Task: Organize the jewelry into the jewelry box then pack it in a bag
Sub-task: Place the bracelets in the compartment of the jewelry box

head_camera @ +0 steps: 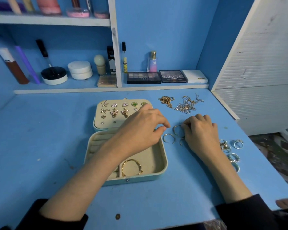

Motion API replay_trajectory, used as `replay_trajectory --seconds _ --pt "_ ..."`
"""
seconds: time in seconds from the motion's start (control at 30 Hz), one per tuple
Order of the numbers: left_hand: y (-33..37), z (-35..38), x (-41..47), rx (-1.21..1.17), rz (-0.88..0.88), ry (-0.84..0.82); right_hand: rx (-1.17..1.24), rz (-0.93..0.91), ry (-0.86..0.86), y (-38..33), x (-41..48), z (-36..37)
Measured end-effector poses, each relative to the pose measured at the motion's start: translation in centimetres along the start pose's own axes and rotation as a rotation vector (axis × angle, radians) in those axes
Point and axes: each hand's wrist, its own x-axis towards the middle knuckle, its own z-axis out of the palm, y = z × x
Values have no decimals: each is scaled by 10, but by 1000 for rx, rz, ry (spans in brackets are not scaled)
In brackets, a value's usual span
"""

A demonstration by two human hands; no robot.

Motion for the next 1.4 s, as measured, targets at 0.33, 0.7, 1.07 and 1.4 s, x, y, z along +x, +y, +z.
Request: replay_trajectory --seconds 0.33,0.7,1.07,1.4 --pt "7 14 17 -33 -26 -10 787 182 309 7 2 -16" --pt "48 69 78 -50 -21 -119 1204 420 478 24 8 -26" --pt "50 86 76 107 19 -136 1178 359 530 25 8 -22" --pt "5 9 21 -20 13 42 1203 270 475 12 2 -22"
